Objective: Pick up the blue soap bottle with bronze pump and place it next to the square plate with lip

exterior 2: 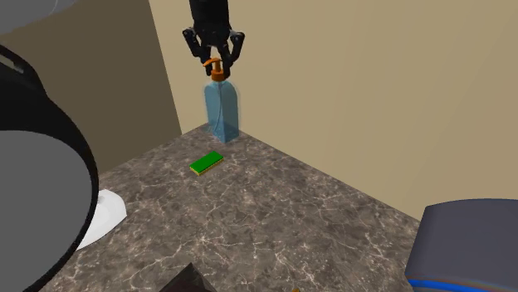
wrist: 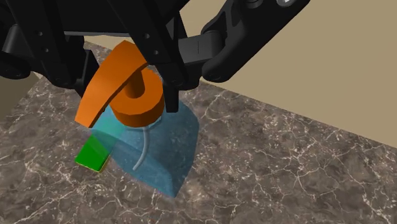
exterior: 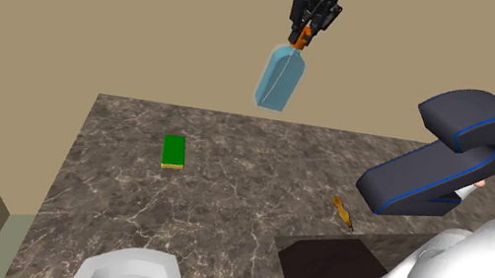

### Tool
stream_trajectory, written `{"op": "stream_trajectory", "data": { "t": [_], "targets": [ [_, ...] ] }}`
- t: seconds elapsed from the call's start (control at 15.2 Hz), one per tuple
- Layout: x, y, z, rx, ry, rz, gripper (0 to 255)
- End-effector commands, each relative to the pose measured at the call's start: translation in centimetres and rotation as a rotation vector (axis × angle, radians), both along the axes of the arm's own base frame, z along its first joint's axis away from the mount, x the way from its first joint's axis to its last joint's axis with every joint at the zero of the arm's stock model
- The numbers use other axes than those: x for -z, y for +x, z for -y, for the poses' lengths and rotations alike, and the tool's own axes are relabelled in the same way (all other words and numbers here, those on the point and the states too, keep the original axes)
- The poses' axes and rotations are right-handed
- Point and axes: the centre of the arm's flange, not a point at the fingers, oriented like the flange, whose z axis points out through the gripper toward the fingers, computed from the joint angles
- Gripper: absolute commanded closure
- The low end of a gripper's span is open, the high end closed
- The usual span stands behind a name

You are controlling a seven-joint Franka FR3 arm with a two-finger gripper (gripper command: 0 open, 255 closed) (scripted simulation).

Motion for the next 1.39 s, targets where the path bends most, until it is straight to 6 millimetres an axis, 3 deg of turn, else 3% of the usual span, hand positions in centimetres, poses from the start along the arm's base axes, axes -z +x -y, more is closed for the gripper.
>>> {"op": "stream_trajectory", "data": {
  "t": [0.0, 1.32],
  "targets": [
    [-0.1, -1.6, -2.0, 0.001, 0.000, 0.000, 255],
    [-0.2, -19.5, -21.4, 0.001, 0.000, 0.000, 255]
  ]
}}
